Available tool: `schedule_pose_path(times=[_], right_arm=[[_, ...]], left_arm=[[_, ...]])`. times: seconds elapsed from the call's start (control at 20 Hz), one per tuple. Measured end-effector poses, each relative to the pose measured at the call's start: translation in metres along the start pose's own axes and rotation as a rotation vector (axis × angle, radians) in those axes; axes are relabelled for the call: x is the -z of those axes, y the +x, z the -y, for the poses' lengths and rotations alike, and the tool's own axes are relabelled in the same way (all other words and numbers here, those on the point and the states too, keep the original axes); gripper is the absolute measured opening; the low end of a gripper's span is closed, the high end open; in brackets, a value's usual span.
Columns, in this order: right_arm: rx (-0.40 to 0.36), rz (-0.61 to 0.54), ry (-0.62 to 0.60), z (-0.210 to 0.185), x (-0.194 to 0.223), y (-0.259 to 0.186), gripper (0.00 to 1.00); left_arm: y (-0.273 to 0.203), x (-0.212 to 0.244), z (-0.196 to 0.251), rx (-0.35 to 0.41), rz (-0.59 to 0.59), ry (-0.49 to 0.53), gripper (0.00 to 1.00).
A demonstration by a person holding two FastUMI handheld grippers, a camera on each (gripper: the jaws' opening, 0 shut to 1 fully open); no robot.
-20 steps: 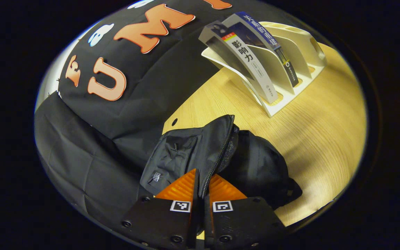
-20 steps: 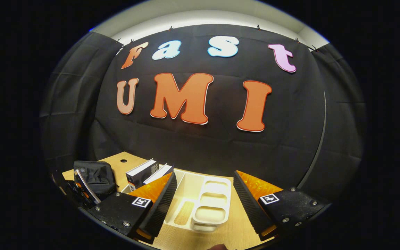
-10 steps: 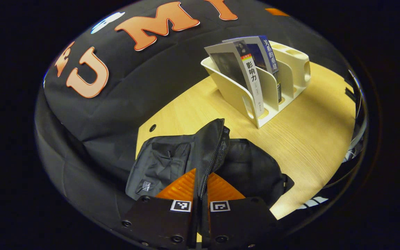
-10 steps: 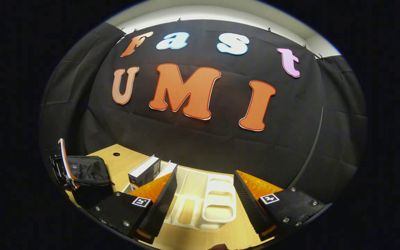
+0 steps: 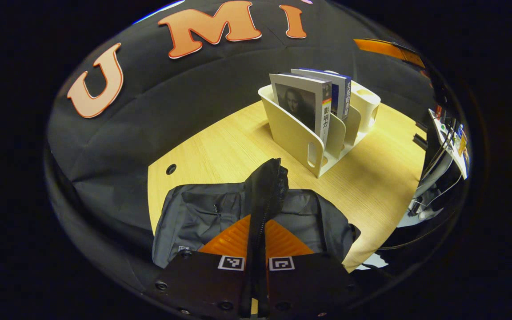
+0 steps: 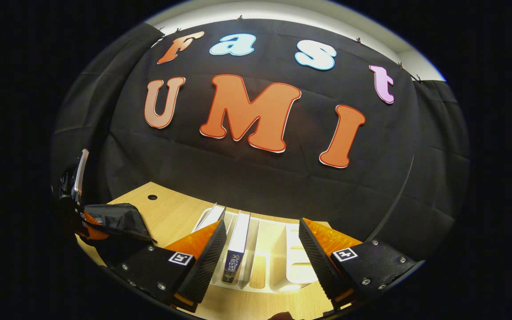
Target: Open the schoolbag, grab two books from the bookshelf and put them into the schoolbag.
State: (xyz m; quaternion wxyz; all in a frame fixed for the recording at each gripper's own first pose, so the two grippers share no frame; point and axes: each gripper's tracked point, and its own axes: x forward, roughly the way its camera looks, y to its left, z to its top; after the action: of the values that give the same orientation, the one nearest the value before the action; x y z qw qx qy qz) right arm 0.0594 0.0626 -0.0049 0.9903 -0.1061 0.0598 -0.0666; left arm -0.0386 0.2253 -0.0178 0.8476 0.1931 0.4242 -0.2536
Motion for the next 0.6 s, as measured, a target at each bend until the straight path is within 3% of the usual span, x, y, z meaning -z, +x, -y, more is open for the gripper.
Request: schedule_pose_path(times=[0.25,0.6], right_arm=[[0.007,-0.059,0.013,-0.020,-0.002,0.008,0.98],[0.047,-0.184,0.000,-0.029,-0.002,0.010,0.99]], left_arm=[[-0.013,-0.013,-0.014,0.175,-0.024,-0.050,0.06],[-0.015,-0.023,-0.028,0.324,-0.069,-0.052,0.06]])
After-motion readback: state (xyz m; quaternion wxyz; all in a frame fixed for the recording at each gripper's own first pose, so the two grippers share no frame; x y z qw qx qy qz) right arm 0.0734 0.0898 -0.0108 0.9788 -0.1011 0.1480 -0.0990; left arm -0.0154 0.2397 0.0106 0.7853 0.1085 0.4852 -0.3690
